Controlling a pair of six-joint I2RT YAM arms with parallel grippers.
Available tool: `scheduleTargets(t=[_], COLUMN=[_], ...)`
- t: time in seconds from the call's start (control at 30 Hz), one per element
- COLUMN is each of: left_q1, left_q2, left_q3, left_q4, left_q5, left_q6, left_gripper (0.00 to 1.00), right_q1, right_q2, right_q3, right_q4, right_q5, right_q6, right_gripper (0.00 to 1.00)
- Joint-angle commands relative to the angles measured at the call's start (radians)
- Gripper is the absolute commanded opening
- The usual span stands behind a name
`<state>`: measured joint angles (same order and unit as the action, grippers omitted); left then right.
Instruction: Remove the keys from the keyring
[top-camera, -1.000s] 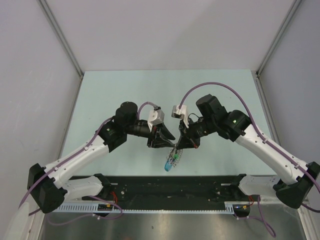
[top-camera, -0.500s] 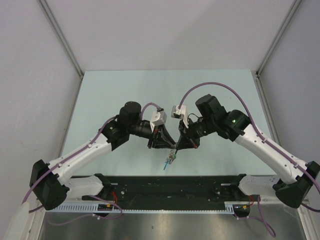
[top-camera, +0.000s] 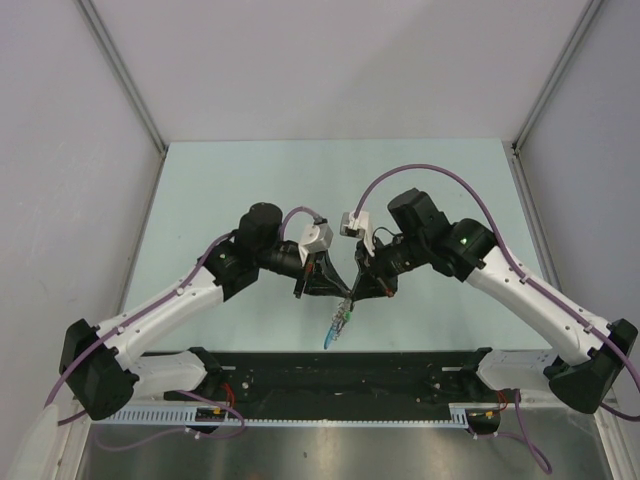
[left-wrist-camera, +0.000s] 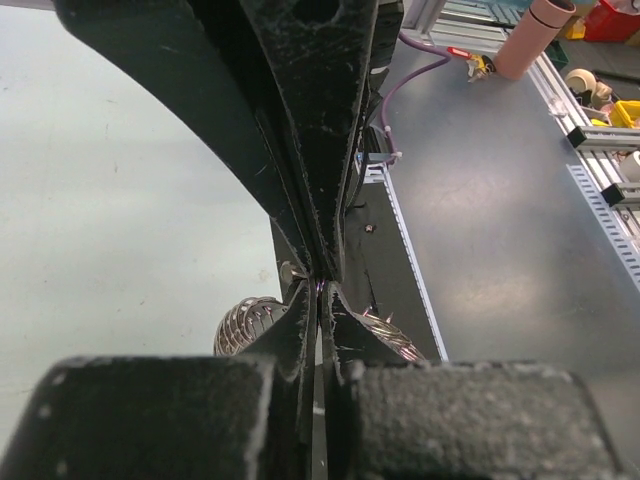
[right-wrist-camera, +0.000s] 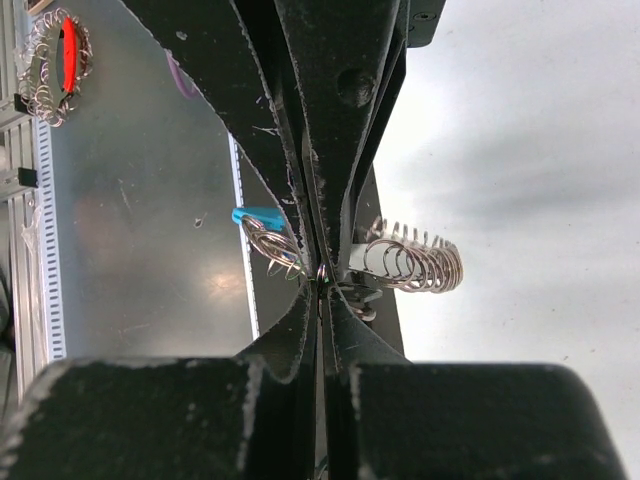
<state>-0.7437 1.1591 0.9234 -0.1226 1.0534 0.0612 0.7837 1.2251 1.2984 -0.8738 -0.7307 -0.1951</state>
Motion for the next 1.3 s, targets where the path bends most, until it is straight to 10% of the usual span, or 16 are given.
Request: scheduleTargets(t=[0.0, 0.33, 1.27], left_q1=[-0.005, -0.003, -0.003], left_q2=[-0.009, -0.102, -0.191], left_q3=[0.014, -0.089, -0.337], left_q4=[0.035, 0.351, 1.051], left_q5=[0.042, -0.064, -0.355], left_q6=[0.000, -0.208, -0.679], left_gripper=[0.00, 0.00, 0.01], right_q1=[-0.011, -0.032, -0.012], right_q2=[-0.010, -0.078, -0.446], right_q3=[0.052, -0.065, -0.375], right_q4=[0.068, 0.127, 0.688], right_q5=[0.008, -0.010, 0.180], right_q6=[0.031, -0.001, 0.082], right_gripper=[0.00, 0.30, 0.34])
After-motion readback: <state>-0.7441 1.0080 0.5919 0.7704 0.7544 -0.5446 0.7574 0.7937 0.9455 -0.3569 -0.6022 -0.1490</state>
